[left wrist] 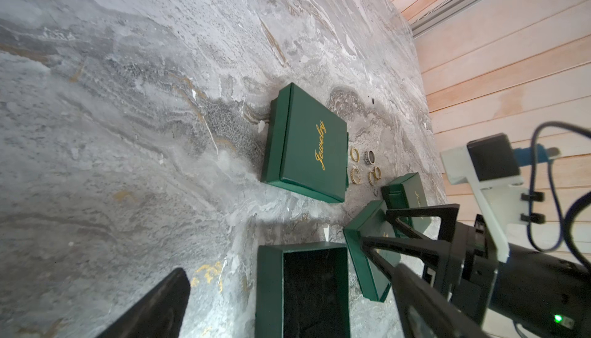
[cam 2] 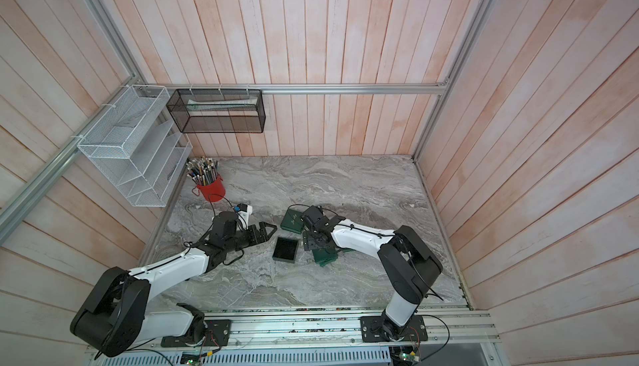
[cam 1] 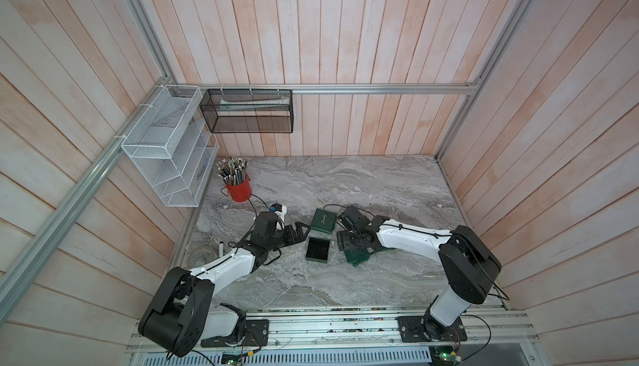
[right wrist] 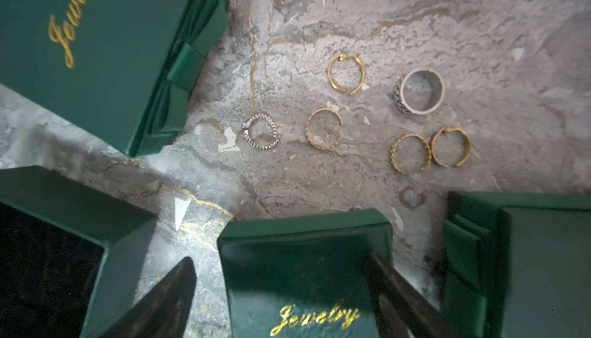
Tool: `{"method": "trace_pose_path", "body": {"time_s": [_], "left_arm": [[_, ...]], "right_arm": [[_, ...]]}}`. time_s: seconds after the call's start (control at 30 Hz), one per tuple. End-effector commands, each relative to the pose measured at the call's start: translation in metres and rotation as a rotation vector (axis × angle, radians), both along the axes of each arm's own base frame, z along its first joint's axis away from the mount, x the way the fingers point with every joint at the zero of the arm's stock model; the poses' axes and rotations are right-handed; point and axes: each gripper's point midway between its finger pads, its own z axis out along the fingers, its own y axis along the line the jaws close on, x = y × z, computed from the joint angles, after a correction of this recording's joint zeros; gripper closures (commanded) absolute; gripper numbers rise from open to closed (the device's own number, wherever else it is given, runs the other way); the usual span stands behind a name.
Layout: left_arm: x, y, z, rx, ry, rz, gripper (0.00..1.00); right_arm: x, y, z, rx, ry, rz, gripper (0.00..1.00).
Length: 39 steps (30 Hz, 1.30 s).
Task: Take the rings out of the lift-off lid box
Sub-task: Place the ring at the center of the board, then pick up the lid from the center of the board.
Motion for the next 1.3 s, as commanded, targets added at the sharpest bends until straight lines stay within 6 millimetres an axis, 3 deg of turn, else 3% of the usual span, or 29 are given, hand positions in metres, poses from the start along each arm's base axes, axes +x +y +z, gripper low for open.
{"method": "trace_pose_path", "body": {"time_s": [0.0,0.27,0.47,0.83,1.0,1.17,1.27], "left_arm": [[-0.003,0.001,0.0,-0.01,-0.004,-0.005,0.0],[-0.004,0.0,0.0,-0.014,0.0,-0.004,0.0],[-0.004,0.0,-0.001,-0.013,0.003,-0.004,0.0],[-0.007,-0.001,-0.005,-0.01,0.017,-0.012,0.0],[-0.01,-0.003,-0.009,-0.009,0.027,-0.013,0.0],[-0.018,-0.002,-0.02,0.01,0.049,-0.017,0.03],[-0.026,-0.002,-0.029,0.032,0.068,-0.02,0.05]], "right_arm": [[-0.016,-0.027,-0.015,-0.118,0.063,-0.049,0.13],[-0.012,-0.033,0.009,-0.19,-0.04,-0.038,0.09],[-0.021,-0.046,0.0,-0.216,-0.017,-0.067,0.09],[-0.029,-0.04,-0.019,-0.129,0.036,-0.057,0.09],[-0.026,-0.034,-0.017,-0.077,0.023,-0.049,0.14],[-0.025,-0.041,-0.022,-0.094,0.03,-0.068,0.19],[-0.022,-0.038,-0.015,-0.071,0.011,-0.068,0.2]]}}
